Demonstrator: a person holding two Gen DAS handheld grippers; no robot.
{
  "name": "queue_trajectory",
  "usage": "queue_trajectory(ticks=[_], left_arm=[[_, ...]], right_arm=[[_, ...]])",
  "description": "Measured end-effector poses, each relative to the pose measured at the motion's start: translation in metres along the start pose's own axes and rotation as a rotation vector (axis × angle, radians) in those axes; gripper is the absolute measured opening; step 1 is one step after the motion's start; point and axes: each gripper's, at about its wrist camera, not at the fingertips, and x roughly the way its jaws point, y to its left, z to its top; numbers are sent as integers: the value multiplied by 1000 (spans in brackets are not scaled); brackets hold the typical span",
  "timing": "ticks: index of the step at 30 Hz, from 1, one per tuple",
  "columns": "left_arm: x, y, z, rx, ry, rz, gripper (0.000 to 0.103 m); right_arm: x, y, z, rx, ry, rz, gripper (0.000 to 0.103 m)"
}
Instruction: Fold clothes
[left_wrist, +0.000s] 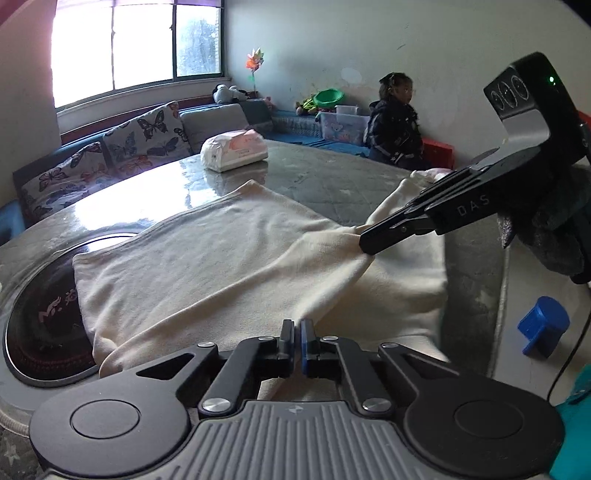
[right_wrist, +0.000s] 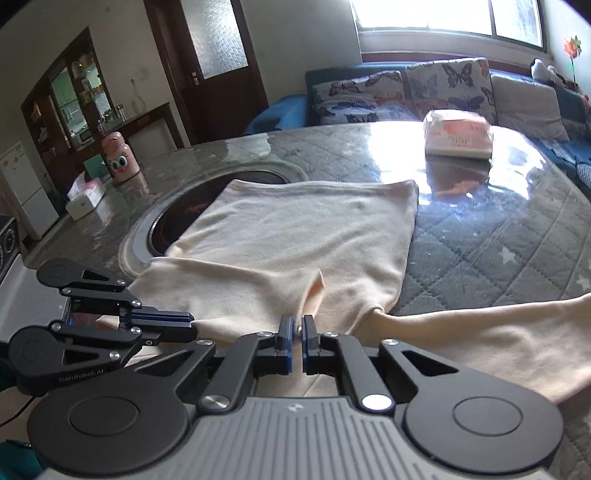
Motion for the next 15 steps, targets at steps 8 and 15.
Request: queue_trajectory(ticks=[8,15], left_arm=[[-8,-7,-7,-9,26,-62,15],[-20,30,1,-114,-21,72,31]], right_arm=[[-14,2,-17,7,48,-20,9],[-10,5,-8,-3,-32,-14,15]])
